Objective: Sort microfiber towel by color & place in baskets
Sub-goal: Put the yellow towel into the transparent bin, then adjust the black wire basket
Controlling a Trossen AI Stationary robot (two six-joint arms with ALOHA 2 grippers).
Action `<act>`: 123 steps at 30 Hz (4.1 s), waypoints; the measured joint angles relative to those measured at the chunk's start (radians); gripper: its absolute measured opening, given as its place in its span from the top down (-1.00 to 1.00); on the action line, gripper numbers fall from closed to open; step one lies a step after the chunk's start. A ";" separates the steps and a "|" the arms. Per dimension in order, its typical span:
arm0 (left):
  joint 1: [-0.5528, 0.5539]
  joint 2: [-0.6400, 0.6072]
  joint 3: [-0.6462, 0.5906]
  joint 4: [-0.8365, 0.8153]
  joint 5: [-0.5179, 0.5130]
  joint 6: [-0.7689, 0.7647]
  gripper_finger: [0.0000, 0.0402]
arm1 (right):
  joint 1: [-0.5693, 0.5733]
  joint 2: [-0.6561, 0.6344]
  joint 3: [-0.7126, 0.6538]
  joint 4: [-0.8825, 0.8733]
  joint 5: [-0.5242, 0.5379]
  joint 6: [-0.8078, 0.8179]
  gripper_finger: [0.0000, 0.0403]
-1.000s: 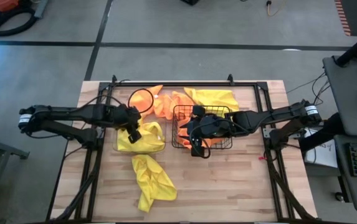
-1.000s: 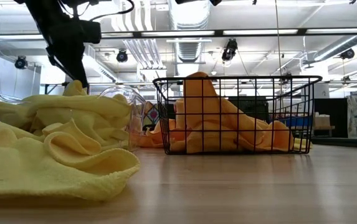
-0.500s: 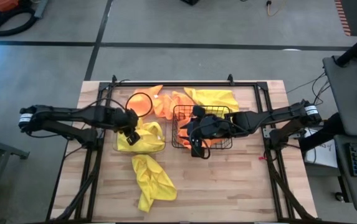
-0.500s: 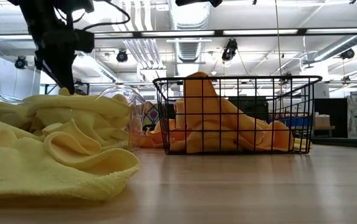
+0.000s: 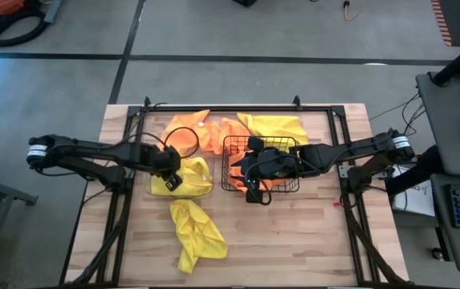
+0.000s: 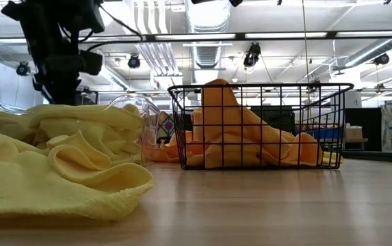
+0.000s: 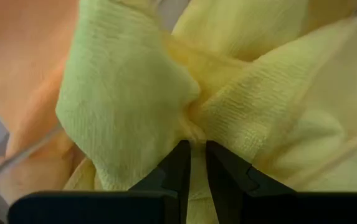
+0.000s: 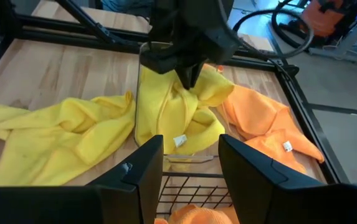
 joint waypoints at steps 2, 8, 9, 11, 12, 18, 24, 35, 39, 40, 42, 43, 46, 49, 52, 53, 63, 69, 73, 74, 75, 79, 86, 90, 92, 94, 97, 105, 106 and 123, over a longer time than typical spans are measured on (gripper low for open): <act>0.000 0.011 -0.014 0.002 0.000 -0.013 0.81 | 0.000 0.000 0.000 0.000 0.000 0.000 0.25; 0.000 0.053 -0.022 0.025 -0.013 -0.020 0.81 | 0.000 0.000 0.000 0.005 0.000 -0.006 0.25; 0.000 0.061 -0.022 0.030 -0.015 -0.019 0.81 | 0.000 0.000 0.000 0.008 0.000 -0.009 0.25; 0.000 0.078 -0.022 0.041 -0.019 -0.019 0.81 | 0.000 0.000 0.000 0.020 0.000 -0.010 0.26; 0.000 0.085 -0.022 0.048 -0.023 -0.019 0.81 | 0.000 0.000 0.000 0.023 0.000 -0.010 0.27; 0.000 0.094 -0.012 0.056 -0.030 -0.015 0.81 | 0.000 0.001 -0.018 0.041 0.000 -0.010 0.27; -0.012 0.049 0.038 0.025 -0.030 -0.010 0.81 | 0.000 0.001 -0.046 0.041 0.000 -0.009 0.27; -0.046 -0.036 0.157 -0.022 -0.088 0.012 0.81 | 0.000 -0.001 -0.071 0.041 0.000 0.010 0.31; -0.090 -0.053 0.191 -0.008 -0.147 -0.012 0.81 | 0.000 -0.001 -0.074 0.009 0.000 0.063 0.31; -0.103 -0.055 0.205 -0.007 -0.153 -0.031 0.81 | 0.000 -0.001 -0.074 0.002 0.000 0.088 0.31; -0.133 -0.055 0.236 -0.006 -0.163 -0.057 0.81 | 0.000 -0.001 -0.074 -0.007 -0.002 0.160 0.31; -0.153 -0.054 0.253 -0.003 -0.170 -0.060 0.81 | 0.000 -0.001 -0.074 -0.015 -0.008 0.200 0.31; -0.232 -0.046 0.299 0.001 -0.214 -0.055 0.81 | 0.012 0.003 -0.074 -0.029 -0.040 0.287 0.31; -0.332 -0.041 0.325 0.031 -0.281 -0.044 0.81 | 0.062 0.020 -0.074 -0.034 -0.064 0.342 0.31; -0.436 -0.041 0.338 0.073 -0.307 -0.040 0.81 | 0.124 0.035 -0.072 -0.037 -0.072 0.406 0.31; -0.468 -0.041 0.339 0.082 -0.306 -0.040 0.81 | 0.141 0.037 -0.072 -0.037 -0.071 0.428 0.31; -0.670 -0.027 0.341 0.156 -0.250 0.019 0.81 | 0.305 0.059 -0.070 -0.034 -0.053 0.645 0.31; -0.682 0.008 0.341 0.162 -0.246 0.042 0.81 | 0.364 0.106 -0.070 -0.033 -0.051 0.805 0.31; -0.705 0.035 0.341 0.163 -0.233 0.043 0.81 | 0.385 0.158 -0.069 -0.031 -0.038 0.901 0.31; -0.716 0.042 0.341 0.163 -0.230 0.042 0.81 | 0.389 0.171 -0.069 -0.034 -0.037 0.917 0.31; -0.726 0.050 0.341 0.163 -0.230 0.042 0.81 | 0.393 0.184 -0.069 -0.037 -0.036 0.935 0.31; -0.773 0.079 0.341 0.164 -0.228 0.040 0.81 | 0.404 0.211 -0.069 -0.062 -0.068 1.053 0.31; -0.834 0.118 0.341 0.163 -0.224 0.009 0.81 | 0.422 0.204 0.012 -0.424 -0.252 1.356 0.31; -0.842 0.129 0.341 0.162 -0.225 0.004 0.81 | 0.419 0.183 0.131 -0.792 -0.295 1.484 0.33; -0.842 0.130 0.341 0.163 -0.225 0.008 0.81 | 0.400 0.182 0.203 -0.992 -0.280 1.501 0.36; -0.842 0.128 0.341 0.164 -0.229 0.021 0.81 | 0.373 0.182 0.281 -1.141 -0.221 1.499 0.39; -0.842 0.118 0.341 0.177 -0.247 0.065 0.81 | 0.310 0.150 0.341 -1.096 -0.082 1.350 0.45; -0.803 0.115 0.341 0.228 -0.305 0.201 0.81 | 0.010 0.150 0.467 -1.036 0.094 0.804 0.58; -0.789 0.115 0.341 0.236 -0.308 0.214 0.81 | -0.034 0.150 0.469 -1.019 0.102 0.729 0.59; -0.568 0.115 0.340 0.243 -0.360 0.312 0.81 | -0.631 0.190 0.305 -0.392 -0.271 0.077 0.48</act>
